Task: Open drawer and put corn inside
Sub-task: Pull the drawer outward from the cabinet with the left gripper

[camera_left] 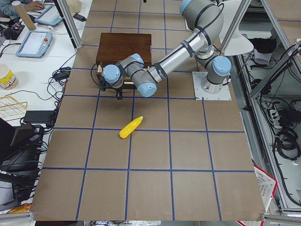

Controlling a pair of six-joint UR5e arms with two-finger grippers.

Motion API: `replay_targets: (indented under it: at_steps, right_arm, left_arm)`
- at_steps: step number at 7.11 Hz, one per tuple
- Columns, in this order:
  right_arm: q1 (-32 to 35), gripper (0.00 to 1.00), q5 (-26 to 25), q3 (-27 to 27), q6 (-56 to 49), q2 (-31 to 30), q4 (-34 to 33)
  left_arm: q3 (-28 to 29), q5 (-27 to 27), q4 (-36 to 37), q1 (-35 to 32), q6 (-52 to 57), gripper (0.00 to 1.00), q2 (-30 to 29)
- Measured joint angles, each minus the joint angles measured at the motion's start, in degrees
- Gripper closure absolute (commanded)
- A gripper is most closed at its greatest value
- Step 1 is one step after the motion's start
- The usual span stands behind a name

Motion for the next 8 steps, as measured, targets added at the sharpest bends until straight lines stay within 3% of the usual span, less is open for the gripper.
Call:
replay_targets:
  at_steps: [8]
  right_arm:
    - [0.0,0.0,0.08,0.0,0.0,0.0,0.0]
  left_arm:
    - [-0.01,0.08,0.76,2.28,0.11,0.0,0.05]
